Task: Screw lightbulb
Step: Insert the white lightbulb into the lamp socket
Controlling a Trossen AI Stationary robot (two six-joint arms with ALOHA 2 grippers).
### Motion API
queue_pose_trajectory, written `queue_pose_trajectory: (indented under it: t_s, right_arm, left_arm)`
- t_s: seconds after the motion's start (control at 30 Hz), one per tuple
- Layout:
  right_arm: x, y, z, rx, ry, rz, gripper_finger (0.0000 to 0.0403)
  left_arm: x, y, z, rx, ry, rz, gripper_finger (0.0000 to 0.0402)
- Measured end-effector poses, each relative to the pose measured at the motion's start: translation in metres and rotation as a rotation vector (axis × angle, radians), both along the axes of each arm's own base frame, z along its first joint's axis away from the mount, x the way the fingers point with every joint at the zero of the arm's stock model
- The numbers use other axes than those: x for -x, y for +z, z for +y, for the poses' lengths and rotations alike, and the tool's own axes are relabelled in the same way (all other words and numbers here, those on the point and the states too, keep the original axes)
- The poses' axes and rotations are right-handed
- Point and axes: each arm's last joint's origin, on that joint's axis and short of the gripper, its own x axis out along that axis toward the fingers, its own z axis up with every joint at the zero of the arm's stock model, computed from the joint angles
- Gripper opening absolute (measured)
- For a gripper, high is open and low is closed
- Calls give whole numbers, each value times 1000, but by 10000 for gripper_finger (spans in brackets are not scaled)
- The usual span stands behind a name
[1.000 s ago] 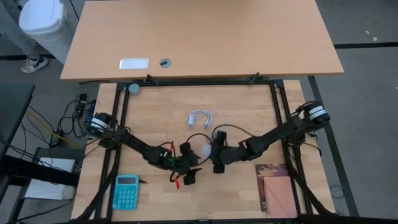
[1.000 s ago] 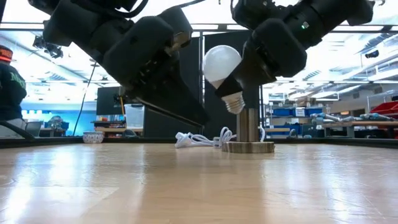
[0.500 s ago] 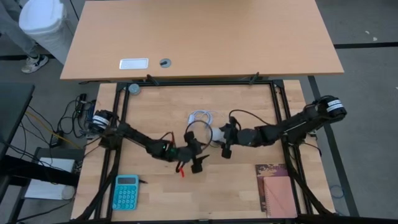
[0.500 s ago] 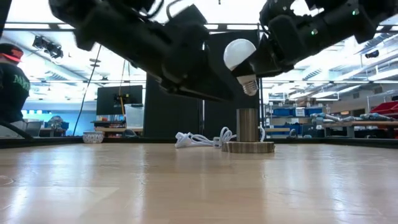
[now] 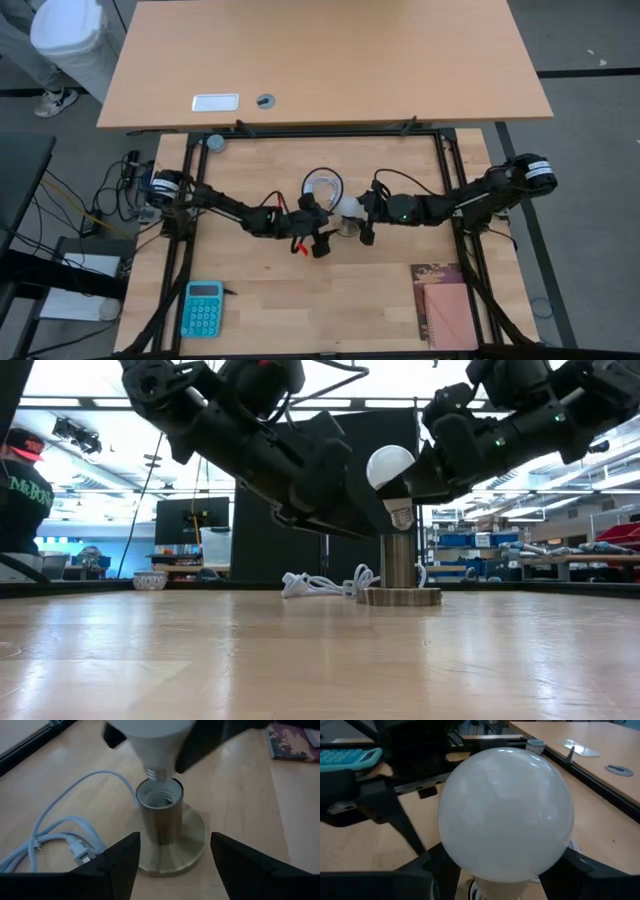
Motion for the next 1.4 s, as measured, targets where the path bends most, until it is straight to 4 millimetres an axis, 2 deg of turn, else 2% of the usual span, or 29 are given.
queue_pose_trajectory:
  t_s: [0.5,0.7,0.9,1.2,1.4]
  right_arm:
    - [7,-6,-4,-35,5,-101,228]
    - [-7,-31,-2,-53,20,-97,228]
    - [-11,-46,-2,-96,-11,-89,228]
    - [5,-47,4,-104,-14,-95,228]
    - [6,-44,4,-74,-3,-95,228]
  left_arm:
    - [-3,4,6,12,-44,-38,248]
    - [-2,3,6,15,-42,-23,248]
    - [2,-5,6,29,-29,58,248]
    - [0,-2,11,-27,-37,44,248]
    - [-5,6,16,-112,-65,-8,248]
